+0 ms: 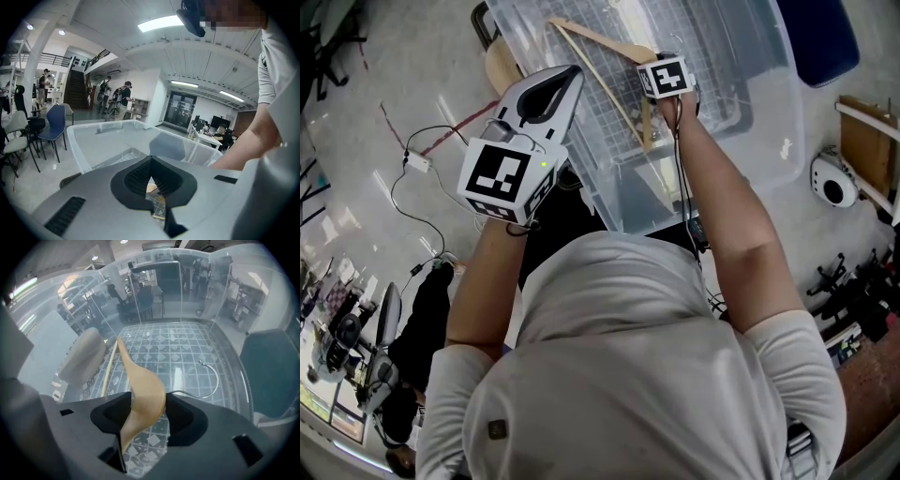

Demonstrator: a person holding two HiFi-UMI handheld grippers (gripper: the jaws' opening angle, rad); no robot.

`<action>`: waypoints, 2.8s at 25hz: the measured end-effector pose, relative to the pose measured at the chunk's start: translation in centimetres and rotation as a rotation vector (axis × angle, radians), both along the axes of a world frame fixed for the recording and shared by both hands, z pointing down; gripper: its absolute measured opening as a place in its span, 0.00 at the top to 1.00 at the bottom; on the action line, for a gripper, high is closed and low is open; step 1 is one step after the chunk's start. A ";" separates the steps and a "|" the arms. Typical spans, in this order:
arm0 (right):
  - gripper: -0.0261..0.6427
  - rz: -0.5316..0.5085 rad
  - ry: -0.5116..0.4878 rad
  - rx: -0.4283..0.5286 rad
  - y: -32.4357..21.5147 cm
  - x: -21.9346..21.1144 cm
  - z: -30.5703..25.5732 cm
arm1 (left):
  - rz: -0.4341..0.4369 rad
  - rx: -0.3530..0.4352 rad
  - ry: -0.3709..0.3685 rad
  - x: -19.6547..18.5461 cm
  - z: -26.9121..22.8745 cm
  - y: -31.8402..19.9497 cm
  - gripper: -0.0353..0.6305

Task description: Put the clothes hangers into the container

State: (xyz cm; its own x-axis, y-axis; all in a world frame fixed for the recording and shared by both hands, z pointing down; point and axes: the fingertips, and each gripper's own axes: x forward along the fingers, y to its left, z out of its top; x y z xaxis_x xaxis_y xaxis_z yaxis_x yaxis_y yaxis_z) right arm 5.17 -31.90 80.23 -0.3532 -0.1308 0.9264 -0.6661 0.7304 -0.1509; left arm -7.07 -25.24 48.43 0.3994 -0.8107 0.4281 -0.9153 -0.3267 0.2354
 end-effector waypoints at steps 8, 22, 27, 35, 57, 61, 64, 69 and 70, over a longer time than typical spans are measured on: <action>0.59 0.005 0.001 0.012 0.2 0.4 -1.2 | 0.004 -0.001 -0.002 0.2 -0.2 0.4 0.92; 0.67 0.056 -0.133 0.150 2.2 -0.7 -13.0 | 0.039 0.032 -0.005 -0.1 -4.0 4.1 0.92; 0.75 0.087 -0.246 0.195 5.1 -1.0 -18.3 | 0.069 0.051 -0.007 -0.6 -5.2 6.6 0.92; 0.87 0.148 -0.425 0.313 10.5 -1.0 -28.1 | 0.126 0.103 0.016 -0.9 -8.0 10.9 0.92; 0.93 0.034 -0.716 0.750 27.9 -2.6 -48.9 | 0.273 0.271 0.021 -2.7 -17.0 21.9 0.92; 0.93 0.032 -0.720 0.794 29.3 -3.1 -50.1 | 0.264 0.281 0.010 -4.0 -17.3 22.9 0.92; 0.93 0.054 -0.738 0.790 29.9 -3.3 -50.6 | 0.265 0.280 0.011 -4.8 -17.5 23.3 0.92; 0.93 0.083 -0.740 0.791 31.0 -3.6 -52.2 | 0.284 0.272 0.026 -5.6 -18.3 23.7 0.92; 0.93 0.087 -0.733 0.791 31.2 -3.6 -52.3 | 0.291 0.270 0.031 -5.6 -18.3 23.9 0.92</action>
State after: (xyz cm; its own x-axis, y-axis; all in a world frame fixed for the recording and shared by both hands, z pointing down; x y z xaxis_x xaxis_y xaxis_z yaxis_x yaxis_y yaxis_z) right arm 1.52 -0.67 27.94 -0.7473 -0.6506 0.1350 -0.6602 0.7500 -0.0402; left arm -12.66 -1.35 30.11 0.6384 -0.7435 0.1993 -0.7692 -0.6253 0.1316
